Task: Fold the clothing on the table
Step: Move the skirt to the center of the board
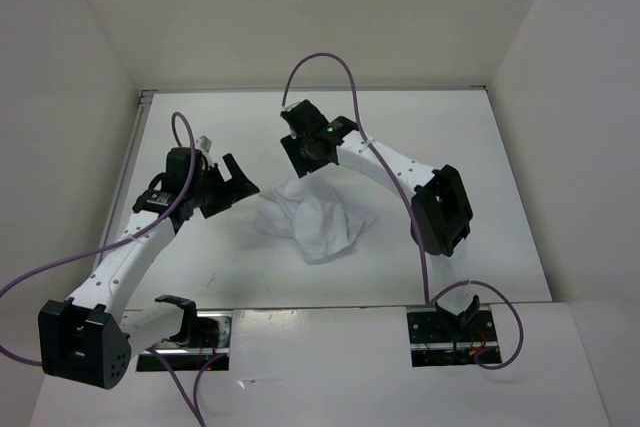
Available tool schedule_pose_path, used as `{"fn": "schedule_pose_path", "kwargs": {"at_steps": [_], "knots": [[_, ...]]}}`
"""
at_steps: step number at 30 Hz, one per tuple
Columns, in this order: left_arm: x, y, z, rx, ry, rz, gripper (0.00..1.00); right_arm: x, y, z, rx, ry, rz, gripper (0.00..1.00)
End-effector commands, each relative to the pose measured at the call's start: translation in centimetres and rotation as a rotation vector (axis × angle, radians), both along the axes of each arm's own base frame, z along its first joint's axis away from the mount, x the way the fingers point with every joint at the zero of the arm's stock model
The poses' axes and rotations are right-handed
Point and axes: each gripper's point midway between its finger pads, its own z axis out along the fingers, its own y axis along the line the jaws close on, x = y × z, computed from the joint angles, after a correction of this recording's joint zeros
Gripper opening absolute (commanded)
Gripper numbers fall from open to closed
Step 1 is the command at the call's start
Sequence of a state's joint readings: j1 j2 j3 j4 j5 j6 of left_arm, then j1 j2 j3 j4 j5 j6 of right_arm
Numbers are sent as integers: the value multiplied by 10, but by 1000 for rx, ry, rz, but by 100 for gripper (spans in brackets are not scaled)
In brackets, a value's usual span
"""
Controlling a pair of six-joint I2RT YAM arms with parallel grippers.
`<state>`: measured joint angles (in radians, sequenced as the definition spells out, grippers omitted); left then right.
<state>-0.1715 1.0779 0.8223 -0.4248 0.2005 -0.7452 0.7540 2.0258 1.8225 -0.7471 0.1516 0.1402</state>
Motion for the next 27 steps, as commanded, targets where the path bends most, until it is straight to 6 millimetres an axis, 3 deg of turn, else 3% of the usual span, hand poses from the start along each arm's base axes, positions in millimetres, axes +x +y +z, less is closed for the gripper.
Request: {"fn": "schedule_pose_path", "kwargs": {"at_steps": [1,2,5,8,13,17,21,27], "knots": [[-4,10,-4,13,22,53,100,-19,46,23,52,-35,148,57],[-2,14,-5,25,22,83,100,-32,63,21,52,-33,188,57],[-3,30,-3,43,38,172,100,-53,88,2,22,-21,271,57],[-9,37,0,35,36,219,100,-60,97,-18,-9,0,301,57],[-12,51,7,14,2,272,100,-53,101,-37,-32,-7,299,54],[-16,52,13,-2,-22,266,100,-41,99,-35,-54,-56,262,50],[-15,55,13,-1,-22,277,100,-31,99,-7,-27,-136,238,50],[-18,67,19,9,-41,342,100,-16,93,-16,-53,-141,212,50]]}}
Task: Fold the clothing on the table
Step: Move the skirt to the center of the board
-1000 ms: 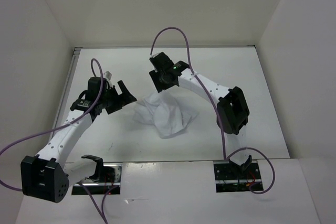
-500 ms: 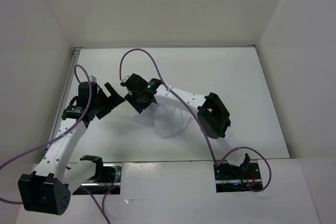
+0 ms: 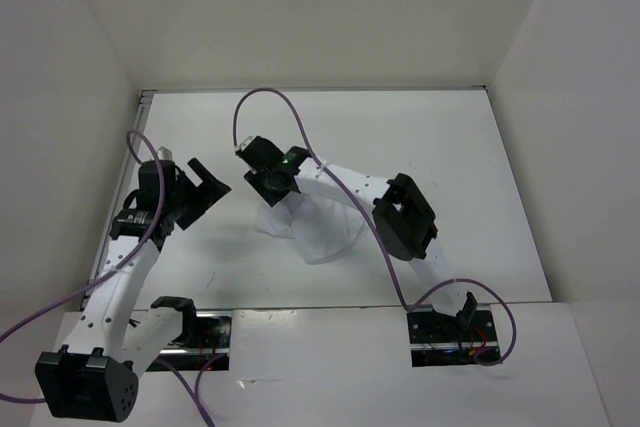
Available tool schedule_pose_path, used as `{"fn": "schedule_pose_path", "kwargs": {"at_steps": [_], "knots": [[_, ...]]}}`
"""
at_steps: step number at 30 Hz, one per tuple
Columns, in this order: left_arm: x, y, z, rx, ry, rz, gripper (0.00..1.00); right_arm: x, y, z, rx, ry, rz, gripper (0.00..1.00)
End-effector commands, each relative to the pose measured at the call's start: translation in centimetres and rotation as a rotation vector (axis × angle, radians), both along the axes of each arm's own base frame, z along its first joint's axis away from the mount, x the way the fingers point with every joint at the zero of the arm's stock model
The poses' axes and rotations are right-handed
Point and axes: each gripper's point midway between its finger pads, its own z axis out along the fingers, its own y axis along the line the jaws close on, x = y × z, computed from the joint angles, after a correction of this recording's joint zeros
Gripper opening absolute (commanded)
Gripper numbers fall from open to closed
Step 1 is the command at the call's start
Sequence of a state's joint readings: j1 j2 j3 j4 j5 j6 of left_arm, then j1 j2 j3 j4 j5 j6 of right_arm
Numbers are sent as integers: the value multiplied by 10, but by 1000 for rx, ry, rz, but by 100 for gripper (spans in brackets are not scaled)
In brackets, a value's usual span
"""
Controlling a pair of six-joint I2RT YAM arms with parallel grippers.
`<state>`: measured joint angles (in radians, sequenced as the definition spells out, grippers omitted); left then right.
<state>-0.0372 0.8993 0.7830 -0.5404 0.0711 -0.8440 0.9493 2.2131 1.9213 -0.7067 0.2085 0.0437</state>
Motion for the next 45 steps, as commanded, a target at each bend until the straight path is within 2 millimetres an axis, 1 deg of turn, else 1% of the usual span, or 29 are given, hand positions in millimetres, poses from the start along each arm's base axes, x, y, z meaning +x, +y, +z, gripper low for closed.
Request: {"fn": "schedule_pose_path", "kwargs": {"at_steps": [1,2,6,8,10,11,13,15,16,18,19,22,23,24,25,27,28,30,31,33,34,36,37,40,41,42,43,44,45], "knots": [[-2,8,12,-7,-45,53,100,25,11,28,68,-87,-17,50],[-3,8,15,-8,-56,53,100,30,7,21,58,-80,-28,50],[-3,9,15,-13,-56,55,100,38,5,26,66,-99,-44,50],[-4,9,11,-21,-45,62,100,43,3,42,92,-125,-47,50],[-4,9,11,-21,-45,62,100,46,0,47,104,-124,-52,50],[-4,9,11,-21,-45,62,100,44,3,36,100,-98,-38,50],[-4,7,11,-27,-45,55,100,52,-3,26,102,-65,-55,48],[-4,7,12,-34,-44,60,100,46,0,10,94,-20,-34,47],[-4,7,12,-34,-44,60,100,43,-1,9,91,-8,-29,47],[-4,7,12,-34,-44,60,100,39,3,2,97,20,-12,43],[-4,7,12,-34,-44,60,100,39,3,2,102,23,-19,37],[-5,7,8,-34,-35,61,100,34,6,-15,94,63,-4,29],[-6,7,10,-34,-44,60,100,34,9,-12,111,67,-5,29],[-6,7,10,-34,-44,60,100,30,8,-22,95,96,1,28],[-6,7,10,-34,-44,60,100,28,5,-29,78,110,0,22],[-6,7,13,-34,-56,60,100,30,4,-21,81,97,-16,10],[-7,7,16,-35,-67,60,100,34,4,4,104,57,-24,1],[-8,7,18,-35,-76,60,100,41,-3,47,130,-23,-64,0],[-8,7,18,-35,-76,60,100,40,-8,107,199,-88,-66,0],[-9,7,14,-35,-67,60,100,32,-16,172,285,-156,-63,0],[-7,7,16,-35,-80,60,100,21,-29,232,370,-214,-68,0],[-4,5,19,-42,-95,52,100,11,-49,278,432,-262,-90,0],[-2,4,23,-48,-110,45,100,-1,-64,313,484,-303,-87,0],[-1,2,19,-54,-106,36,100,-14,-83,344,542,-335,-105,0],[1,0,19,-62,-105,27,100,-16,-92,348,537,-334,-114,0],[4,0,18,-62,-104,27,100,-21,-94,350,552,-322,-118,0],[6,-2,17,-68,-103,18,100,-22,-93,350,556,-316,-109,0],[6,-2,17,-68,-103,18,100,-24,-87,331,536,-266,-103,0],[7,-4,19,-74,-113,11,100,-27,-83,321,531,-229,-95,0]]}}
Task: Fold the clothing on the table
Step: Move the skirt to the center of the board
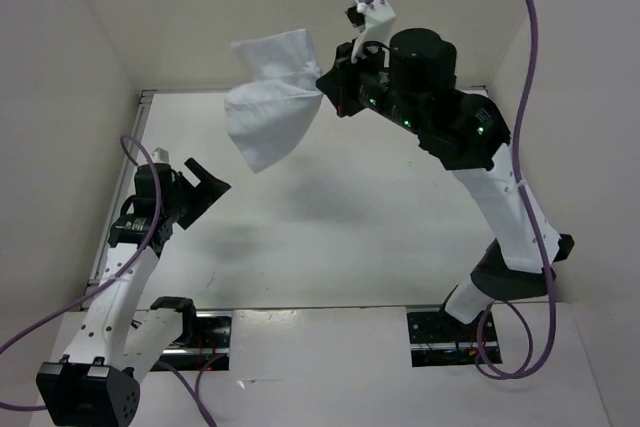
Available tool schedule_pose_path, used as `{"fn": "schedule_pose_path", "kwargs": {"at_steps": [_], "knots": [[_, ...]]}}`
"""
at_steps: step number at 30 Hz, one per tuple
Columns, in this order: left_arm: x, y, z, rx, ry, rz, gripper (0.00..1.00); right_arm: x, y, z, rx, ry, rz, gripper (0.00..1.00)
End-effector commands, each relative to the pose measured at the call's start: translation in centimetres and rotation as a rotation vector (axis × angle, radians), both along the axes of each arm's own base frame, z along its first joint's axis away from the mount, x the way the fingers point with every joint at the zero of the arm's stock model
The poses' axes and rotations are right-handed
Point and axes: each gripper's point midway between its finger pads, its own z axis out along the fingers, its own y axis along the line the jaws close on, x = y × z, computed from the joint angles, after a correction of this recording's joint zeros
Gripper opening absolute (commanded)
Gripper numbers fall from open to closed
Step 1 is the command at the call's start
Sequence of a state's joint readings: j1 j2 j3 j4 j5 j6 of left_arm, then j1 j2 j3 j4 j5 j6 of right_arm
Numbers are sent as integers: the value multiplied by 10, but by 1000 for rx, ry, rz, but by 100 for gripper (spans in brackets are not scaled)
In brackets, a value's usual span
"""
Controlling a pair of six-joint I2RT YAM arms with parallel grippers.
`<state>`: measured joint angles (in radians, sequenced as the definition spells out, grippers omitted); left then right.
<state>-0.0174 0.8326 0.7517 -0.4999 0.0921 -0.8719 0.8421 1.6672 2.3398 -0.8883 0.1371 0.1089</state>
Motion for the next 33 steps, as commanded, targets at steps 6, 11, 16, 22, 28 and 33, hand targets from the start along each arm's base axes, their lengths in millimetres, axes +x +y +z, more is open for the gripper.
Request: {"fn": "schedule_pose_path", "kwargs": {"at_steps": [6,11,16,22,28,33], "knots": [[13,-1,14,-9,-65,-6,100,-32,70,-107,-86,304,286,0],[13,-1,22,-9,-87,-6,100,-25,64,-104,-61,325,200,0],[2,3,21,-4,-99,10,100,12,-6,-132,-28,415,-50,0],[-1,7,20,9,-93,29,100,20,5,-171,8,505,23,0],[4,7,28,1,-101,35,100,14,71,-120,122,430,241,0],[3,7,30,1,-101,35,100,-22,98,-58,163,325,439,0]]}}
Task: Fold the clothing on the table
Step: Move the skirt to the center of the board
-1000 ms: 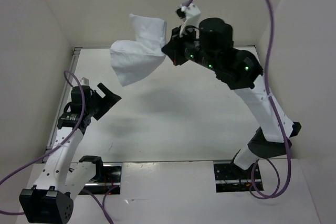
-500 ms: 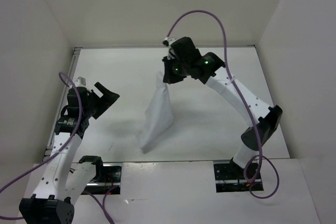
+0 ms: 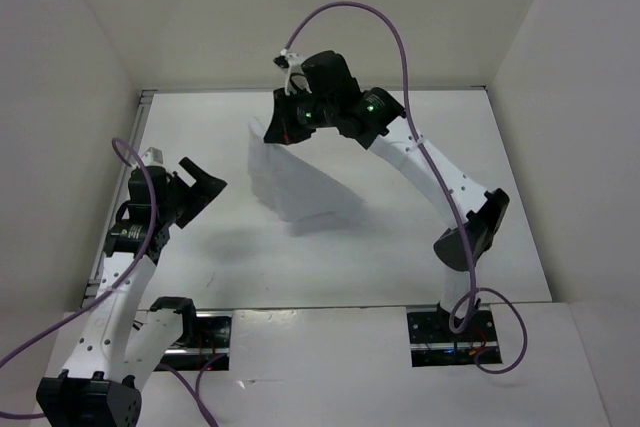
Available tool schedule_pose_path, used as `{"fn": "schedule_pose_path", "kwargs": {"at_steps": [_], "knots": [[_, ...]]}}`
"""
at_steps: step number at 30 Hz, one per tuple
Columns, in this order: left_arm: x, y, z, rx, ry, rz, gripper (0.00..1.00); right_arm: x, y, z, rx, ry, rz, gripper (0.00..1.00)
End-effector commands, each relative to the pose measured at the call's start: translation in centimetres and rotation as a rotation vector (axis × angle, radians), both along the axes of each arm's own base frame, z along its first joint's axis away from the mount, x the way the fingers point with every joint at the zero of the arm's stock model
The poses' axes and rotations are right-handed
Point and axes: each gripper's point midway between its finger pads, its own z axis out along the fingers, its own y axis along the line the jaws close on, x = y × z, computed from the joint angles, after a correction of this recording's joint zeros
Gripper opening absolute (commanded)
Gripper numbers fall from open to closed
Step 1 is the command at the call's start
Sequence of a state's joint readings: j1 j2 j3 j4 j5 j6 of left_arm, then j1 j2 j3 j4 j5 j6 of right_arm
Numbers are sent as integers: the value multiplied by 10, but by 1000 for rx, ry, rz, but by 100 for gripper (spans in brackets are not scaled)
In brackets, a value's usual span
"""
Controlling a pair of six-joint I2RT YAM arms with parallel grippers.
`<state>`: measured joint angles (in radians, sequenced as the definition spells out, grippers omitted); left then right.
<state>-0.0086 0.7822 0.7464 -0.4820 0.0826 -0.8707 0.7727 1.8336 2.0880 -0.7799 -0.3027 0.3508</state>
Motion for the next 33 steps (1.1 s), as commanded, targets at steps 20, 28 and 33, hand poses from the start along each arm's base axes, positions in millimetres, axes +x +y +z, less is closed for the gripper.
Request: {"fn": "schedule_pose_path", "kwargs": {"at_steps": [20,28,33], "knots": [[0,4,13,0,-37,26,100,-52,-29,109,339,-71,146,0],[0,9,15,5,-46,43,100,-94,-16,76,310,39,258,0],[-3,8,19,5,-49,43,100,-112,-28,94,359,11,268,0]]}}
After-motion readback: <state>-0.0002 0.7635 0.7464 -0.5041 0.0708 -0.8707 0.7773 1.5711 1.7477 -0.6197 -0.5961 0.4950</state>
